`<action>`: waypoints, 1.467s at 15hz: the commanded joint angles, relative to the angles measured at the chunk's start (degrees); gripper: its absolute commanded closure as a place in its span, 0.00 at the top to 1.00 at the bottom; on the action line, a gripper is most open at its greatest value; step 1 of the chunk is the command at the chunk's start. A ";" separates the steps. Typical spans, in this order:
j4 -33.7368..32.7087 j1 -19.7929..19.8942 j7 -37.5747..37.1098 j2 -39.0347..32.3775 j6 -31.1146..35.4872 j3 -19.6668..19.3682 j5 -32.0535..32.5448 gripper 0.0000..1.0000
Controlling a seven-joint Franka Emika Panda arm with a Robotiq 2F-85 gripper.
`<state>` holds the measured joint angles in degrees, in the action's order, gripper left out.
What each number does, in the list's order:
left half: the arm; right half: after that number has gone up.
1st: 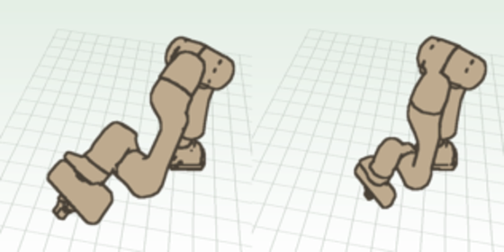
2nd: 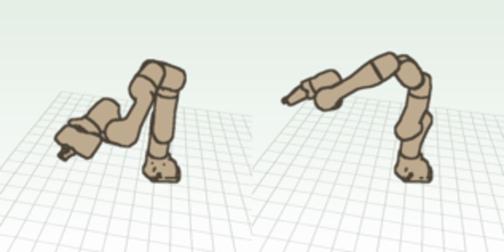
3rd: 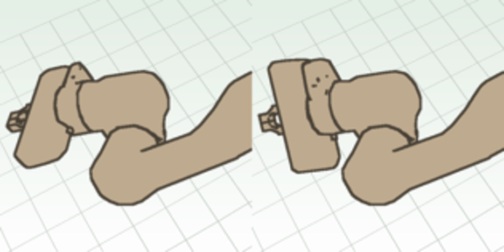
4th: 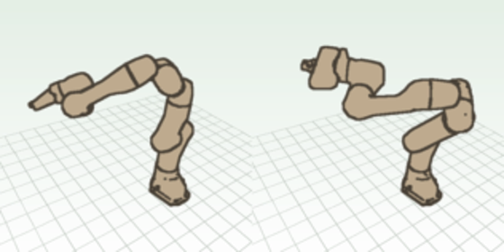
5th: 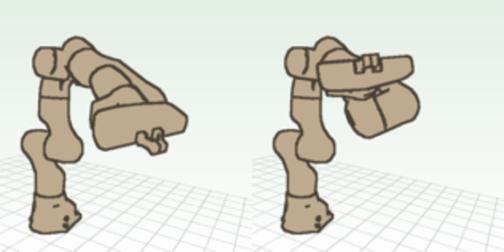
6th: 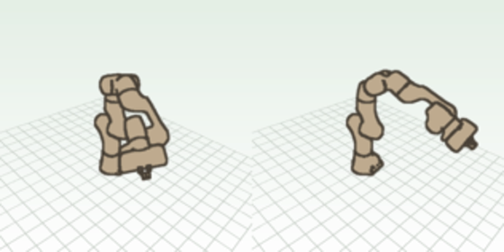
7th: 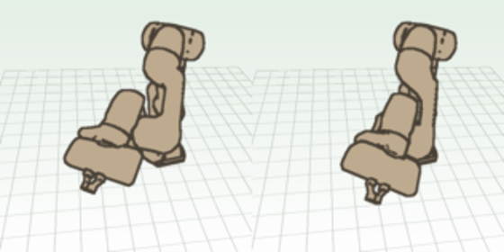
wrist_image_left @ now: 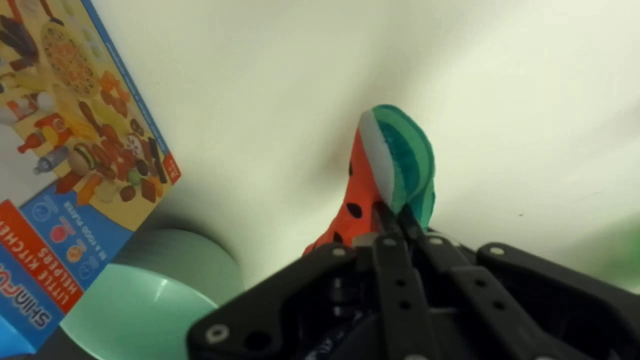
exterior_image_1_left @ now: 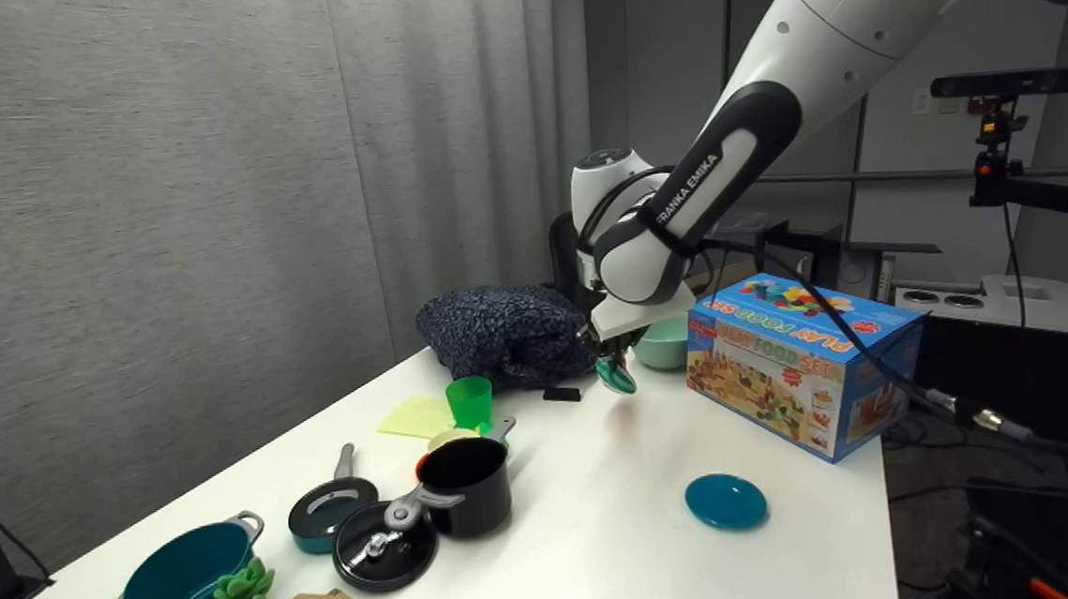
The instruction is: Put the watermelon on the black tray.
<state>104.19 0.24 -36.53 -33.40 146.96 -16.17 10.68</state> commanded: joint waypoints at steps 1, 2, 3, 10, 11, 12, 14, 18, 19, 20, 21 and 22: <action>5.87 2.56 11.32 6.35 -0.16 5.49 -5.10 0.01; 7.65 2.57 14.29 7.80 -0.13 6.64 -6.17 0.01; 9.11 2.56 16.65 8.93 0.02 7.55 -6.94 0.01; 17.21 2.35 31.61 16.10 -0.59 15.13 -10.95 0.01; 18.05 2.51 34.09 16.94 -1.08 16.28 -12.15 0.01; 18.75 2.71 36.60 17.61 -1.60 17.29 -13.41 0.01; 20.39 3.46 43.86 19.84 -3.63 19.46 -16.24 0.01; 21.37 4.82 55.85 23.24 -9.95 20.01 -19.82 0.01; 20.89 4.96 57.18 23.70 -11.70 19.39 -20.11 0.01; 20.30 5.25 58.20 24.06 -13.23 18.74 -20.29 0.01; 19.92 3.42 53.89 21.76 -10.24 18.59 -18.41 0.04; 19.91 3.88 55.10 22.46 -11.36 18.24 -18.60 0.04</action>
<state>124.17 4.58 18.59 -10.92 135.65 2.49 -7.83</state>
